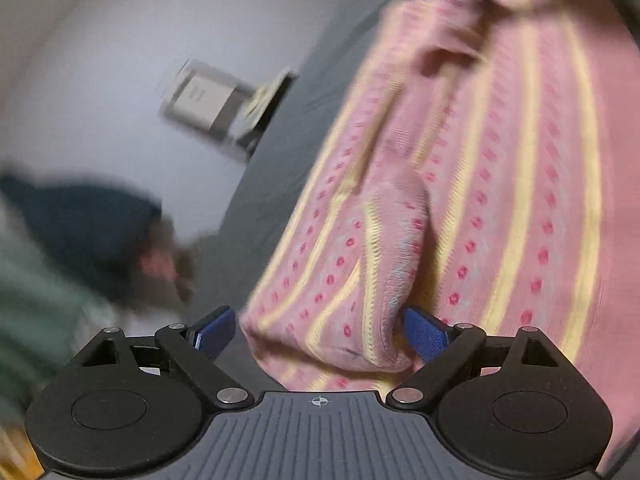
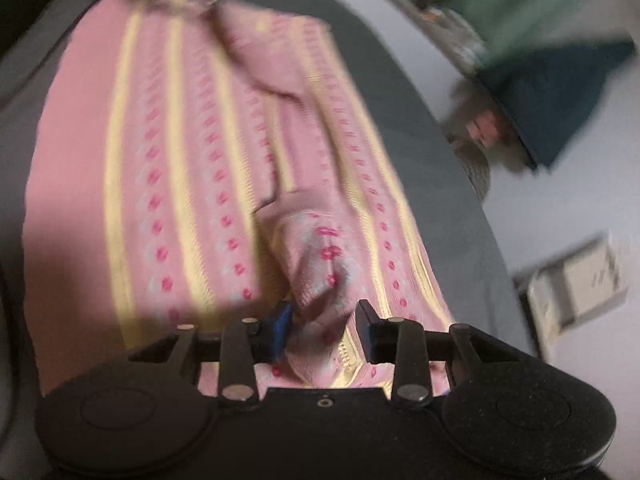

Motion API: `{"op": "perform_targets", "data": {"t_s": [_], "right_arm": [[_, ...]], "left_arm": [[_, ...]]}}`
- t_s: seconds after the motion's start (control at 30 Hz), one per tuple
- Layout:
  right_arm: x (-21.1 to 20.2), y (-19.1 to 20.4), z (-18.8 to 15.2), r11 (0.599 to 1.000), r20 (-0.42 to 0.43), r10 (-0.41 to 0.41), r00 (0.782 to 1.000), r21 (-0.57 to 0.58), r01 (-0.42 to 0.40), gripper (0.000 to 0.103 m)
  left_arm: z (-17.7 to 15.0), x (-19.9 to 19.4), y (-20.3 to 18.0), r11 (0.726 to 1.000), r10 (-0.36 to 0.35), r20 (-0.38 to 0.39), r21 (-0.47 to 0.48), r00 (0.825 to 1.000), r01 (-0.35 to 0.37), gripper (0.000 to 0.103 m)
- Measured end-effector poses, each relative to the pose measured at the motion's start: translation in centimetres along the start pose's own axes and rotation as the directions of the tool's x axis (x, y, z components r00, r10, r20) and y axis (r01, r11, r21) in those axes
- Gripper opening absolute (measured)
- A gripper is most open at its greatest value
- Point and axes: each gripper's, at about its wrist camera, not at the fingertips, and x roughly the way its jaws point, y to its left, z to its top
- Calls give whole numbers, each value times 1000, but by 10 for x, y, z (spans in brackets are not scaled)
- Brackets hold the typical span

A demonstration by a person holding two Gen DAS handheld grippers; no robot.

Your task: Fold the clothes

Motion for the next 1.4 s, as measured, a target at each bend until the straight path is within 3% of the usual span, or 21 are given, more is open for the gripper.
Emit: {"op": "perform_targets", "data": {"t_s": [0.07,0.13,0.17,0.2,0.23,0.3,0.47,0.5,0.67,0.73,0.77,0.8,0.87,0.9,0.97,1.03,1.1,1.2,1.23,1.33,1.4], "right_arm": [[2,12,0,996,-4,-14,1000,-91,14,47],[5,24,0,985,-9,-33,999,-167,31,48],[7,28,1,979,-10,-41,999,-199,38,46],[9,31,1,976,-10,-47,999,-215,44,34],[11,32,1,973,-9,-51,999,-226,48,24],[12,31,-2,966,3,-81,997,-247,79,13],[-12,16,-28,921,135,-269,954,-255,296,10],[-16,15,-35,912,150,-286,946,-259,317,10],[-13,43,-63,926,62,-130,990,-350,143,11],[-13,49,-66,933,46,-112,993,-339,121,28],[-15,48,-66,942,48,-121,992,-310,130,39],[-19,42,-65,959,50,-114,992,-257,123,48],[-31,18,-63,996,47,-53,997,-76,56,50],[-37,2,-63,999,58,-12,998,41,9,50],[-48,-36,-73,940,122,93,988,317,-128,50],[-50,-73,-88,788,210,121,970,573,-222,50],[-40,-104,-106,574,263,85,961,776,-263,52],[-3,-138,-130,241,256,46,965,935,-260,52],[13,-145,-137,157,245,62,967,955,-252,52],[54,-155,-154,20,170,137,976,984,-174,51],[74,-156,-166,-84,151,167,974,987,-139,50]], "left_arm": [[7,3,-11,990,17,9,139,1000,-18,91],[12,8,-18,974,10,11,227,1000,-12,87],[13,10,-19,972,-10,10,237,1000,7,78],[15,13,-19,969,-21,-1,247,1000,21,46],[16,17,-18,966,-18,-18,259,1000,22,29],[15,20,-12,966,1,-24,257,1000,6,13],[7,0,18,985,73,87,149,994,-85,9],[4,-4,18,988,50,91,144,995,-62,9],[-5,-13,7,990,-114,59,85,992,108,9],[-4,-10,6,988,-151,37,37,988,150,10],[-3,-10,7,988,-155,28,9,988,155,12],[-3,-11,12,985,-170,22,-34,985,171,25],[-7,-12,24,965,-213,25,-152,977,214,65],[-10,-18,31,949,-220,43,-222,975,224,93],[-25,-34,47,907,-198,98,-359,975,220,103],[-34,-32,70,837,-212,110,-493,971,238,103],[-42,-26,90,734,-218,137,-630,966,255,103],[-59,1,115,476,-241,176,-836,955,274,103],[-65,11,123,377,-245,188,-885,951,272,103],[-84,54,130,107,-271,157,-976,950,192,102],[-93,77,126,3,-281,162,-985,946,170,102]]}}
